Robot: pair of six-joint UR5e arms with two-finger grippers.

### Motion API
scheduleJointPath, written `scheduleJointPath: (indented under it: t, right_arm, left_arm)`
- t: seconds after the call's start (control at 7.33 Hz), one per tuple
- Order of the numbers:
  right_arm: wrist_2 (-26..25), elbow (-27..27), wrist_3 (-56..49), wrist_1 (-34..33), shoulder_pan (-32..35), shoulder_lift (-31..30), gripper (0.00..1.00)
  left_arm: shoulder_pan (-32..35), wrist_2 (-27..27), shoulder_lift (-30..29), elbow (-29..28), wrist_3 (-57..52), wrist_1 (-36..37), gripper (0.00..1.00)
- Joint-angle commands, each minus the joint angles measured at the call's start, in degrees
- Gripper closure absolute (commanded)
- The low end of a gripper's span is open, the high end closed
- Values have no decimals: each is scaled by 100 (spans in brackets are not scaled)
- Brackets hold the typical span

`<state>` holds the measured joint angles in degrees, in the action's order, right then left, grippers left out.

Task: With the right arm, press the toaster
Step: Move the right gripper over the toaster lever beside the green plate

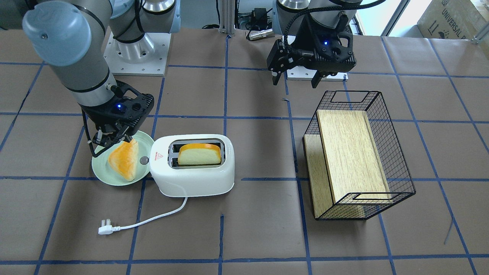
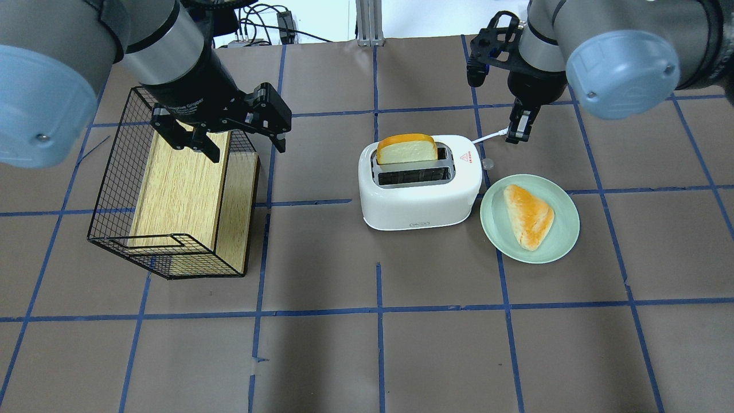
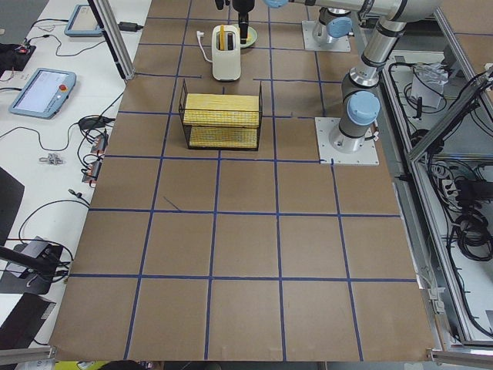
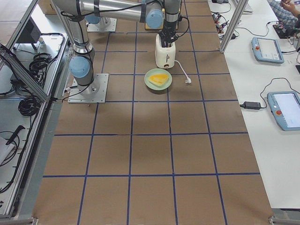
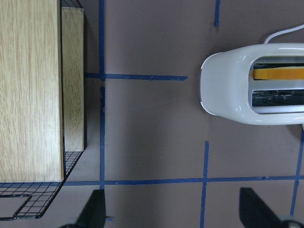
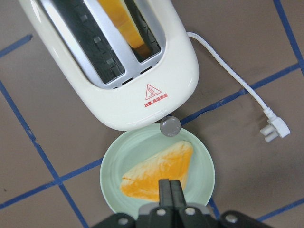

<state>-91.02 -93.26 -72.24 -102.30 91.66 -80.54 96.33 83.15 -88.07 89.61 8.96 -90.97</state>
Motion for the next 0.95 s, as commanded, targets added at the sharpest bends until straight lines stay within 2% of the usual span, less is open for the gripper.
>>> scheduleJointPath:
  t: [0.0, 0.27, 0.82]
  right_arm:
    - [57, -358, -1490, -788, -7, 213, 97]
    - [32, -744, -1933, -1177, 10, 223, 96]
    - [146, -904, -1925, -1468, 1, 372, 97]
  left_arm:
    - [0, 0, 0, -5, 0, 0, 0]
    - [0, 0, 0, 4, 0, 0, 0]
    - [0, 0, 0, 4, 0, 0, 0]
